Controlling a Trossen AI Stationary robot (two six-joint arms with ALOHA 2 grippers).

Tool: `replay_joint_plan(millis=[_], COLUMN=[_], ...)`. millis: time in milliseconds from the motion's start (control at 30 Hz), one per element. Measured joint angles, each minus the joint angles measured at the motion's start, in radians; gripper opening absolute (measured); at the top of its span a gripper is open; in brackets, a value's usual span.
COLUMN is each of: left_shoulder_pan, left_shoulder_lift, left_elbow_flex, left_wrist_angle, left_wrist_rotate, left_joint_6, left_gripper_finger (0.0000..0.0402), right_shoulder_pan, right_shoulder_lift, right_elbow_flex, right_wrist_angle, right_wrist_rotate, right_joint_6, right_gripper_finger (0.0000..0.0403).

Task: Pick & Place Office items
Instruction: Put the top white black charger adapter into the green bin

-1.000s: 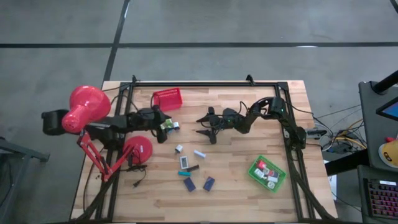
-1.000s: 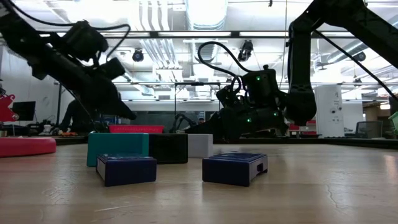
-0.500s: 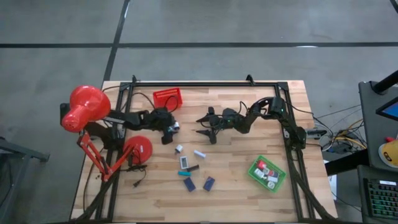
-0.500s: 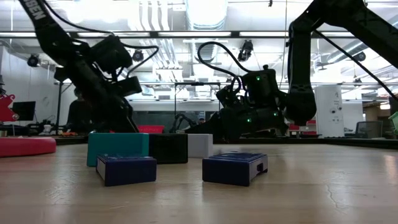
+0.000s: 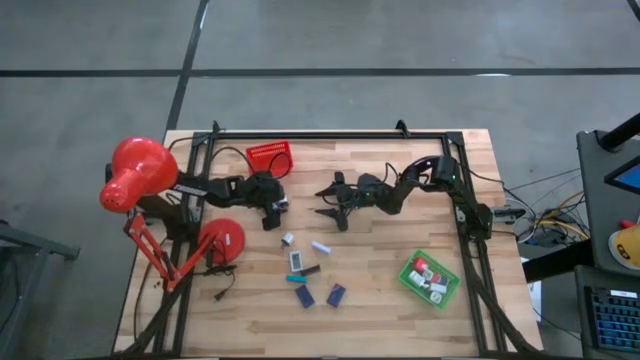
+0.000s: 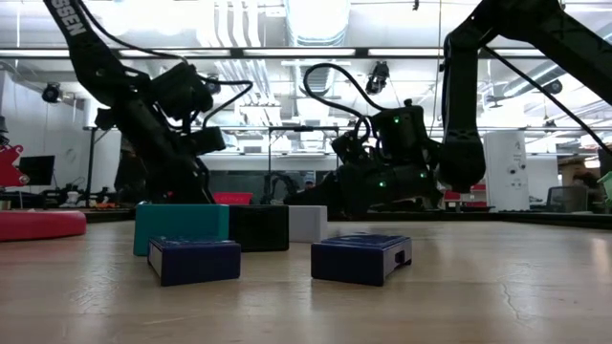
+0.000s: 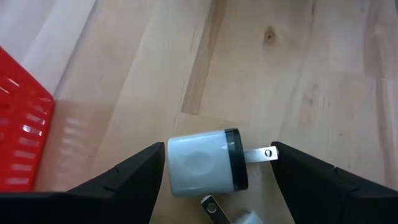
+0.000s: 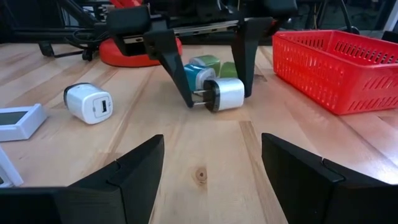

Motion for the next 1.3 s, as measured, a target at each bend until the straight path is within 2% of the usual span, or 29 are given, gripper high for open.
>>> replay_joint_plan(millis=[367, 933, 1300], left_shoulder_pan=[0.0, 0.0, 0.0], left_shoulder_lift=[-0.008, -0.008, -0.009], left_elbow_flex=[0.0, 0.008, 0.008], left_wrist_angle=[0.007, 0.007, 0.007], left_wrist_rotate=[0.001, 0.008, 0.017], left_joint_6=[0.004, 0.004, 0.004], left_gripper_finger=[0.0246, 0.0246, 0.0267], right_shoulder_pan=[0.0, 0.0, 0.0], right_shoulder_lift=[0.0, 0.0, 0.0], right_elbow_flex=[0.019, 0.09, 0.197], right_wrist_angle=[0.0, 0.0, 0.0], right_wrist_rotate=[0.0, 0.0, 0.0], right_joint_6=[0.0, 0.0, 0.0], right_gripper_finger=[0.026, 0.026, 0.026])
